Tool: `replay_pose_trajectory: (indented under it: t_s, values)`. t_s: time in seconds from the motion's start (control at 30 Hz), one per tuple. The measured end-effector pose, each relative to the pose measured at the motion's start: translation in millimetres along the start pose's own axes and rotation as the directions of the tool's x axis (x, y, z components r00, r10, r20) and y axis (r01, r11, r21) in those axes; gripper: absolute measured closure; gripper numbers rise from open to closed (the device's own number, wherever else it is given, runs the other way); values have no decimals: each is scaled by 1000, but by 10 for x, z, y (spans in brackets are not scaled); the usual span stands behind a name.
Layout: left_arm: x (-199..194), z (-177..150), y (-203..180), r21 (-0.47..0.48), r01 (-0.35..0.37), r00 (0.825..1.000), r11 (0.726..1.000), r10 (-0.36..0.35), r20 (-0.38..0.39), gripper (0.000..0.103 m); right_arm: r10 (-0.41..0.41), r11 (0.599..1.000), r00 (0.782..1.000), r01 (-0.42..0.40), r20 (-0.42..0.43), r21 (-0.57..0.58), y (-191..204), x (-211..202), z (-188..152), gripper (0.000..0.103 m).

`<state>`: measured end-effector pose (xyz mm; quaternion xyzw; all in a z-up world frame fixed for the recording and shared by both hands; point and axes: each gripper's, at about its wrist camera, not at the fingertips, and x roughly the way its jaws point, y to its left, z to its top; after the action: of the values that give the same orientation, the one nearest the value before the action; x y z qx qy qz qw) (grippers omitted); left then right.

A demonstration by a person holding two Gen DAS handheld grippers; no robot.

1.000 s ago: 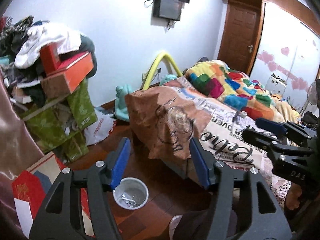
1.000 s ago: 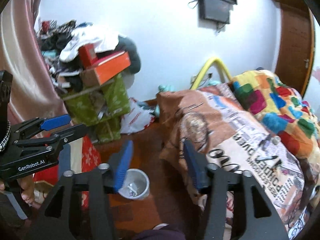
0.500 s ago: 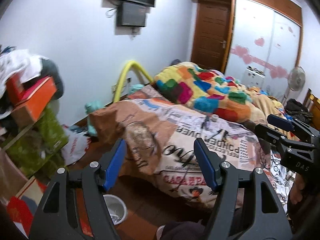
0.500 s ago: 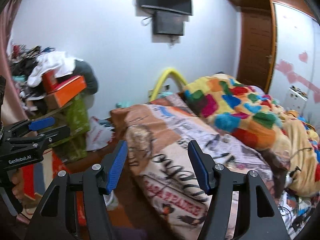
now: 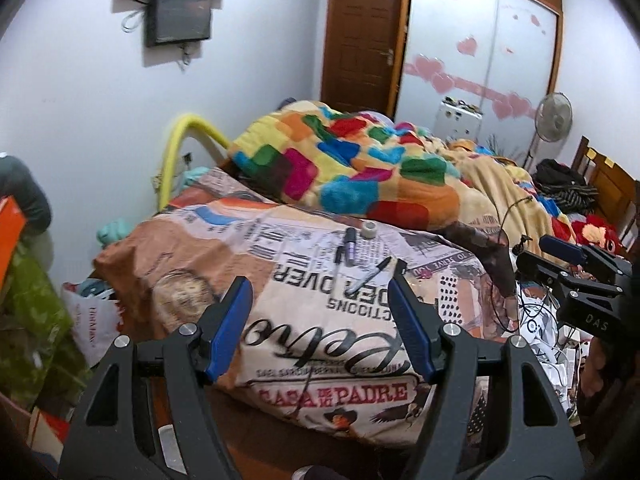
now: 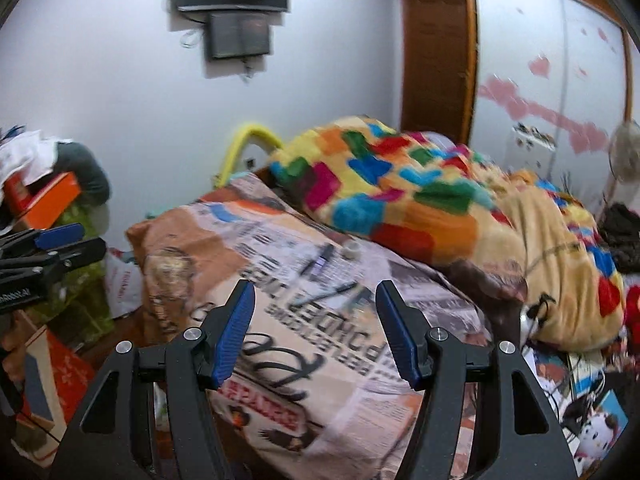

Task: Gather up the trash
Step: 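Move both open tools back to the items on the bed, then grasp the black marker with left tool while right tool grasps the plastic bag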

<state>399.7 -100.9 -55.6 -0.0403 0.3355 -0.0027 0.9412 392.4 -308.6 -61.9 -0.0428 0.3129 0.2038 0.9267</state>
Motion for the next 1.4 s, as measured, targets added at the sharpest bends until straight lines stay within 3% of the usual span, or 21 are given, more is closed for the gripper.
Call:
replay_pose_trajectory:
  t_s: [0.27,0.57,0.8,1.03,1.23,1.33,1.4]
  values:
    - [953,4,-153,17,60,992,998,-58,-108,34,-20,994,993,32,-117,102,-507,607,-152,44]
    - [2005,-99,-77,-18,106,965,994,-108,-239,34,19,988,975,17,-223,157,-691,1402,-305,44]
    - [2536,-189,-143,8,156,941,988,-146,-307,34,41,987,953,8,-300,160,-716,1956,-487,44]
    - [2963,-282,-346,88,206,924,975,-164,-345,35,38,991,947,5,-318,134,-741,2223,-532,44]
    - [3279,-307,-505,124,263,901,957,-198,-385,46,49,992,950,-10,-308,129,-718,2342,-617,44]
    - [3379,-314,-542,146,266,903,953,-193,-384,54,52,991,953,-12,-298,136,-715,2373,-643,50]
    - [3470,-322,-567,155,272,897,950,-192,-399,66,54,989,956,-11,-289,148,-744,2386,-636,54]
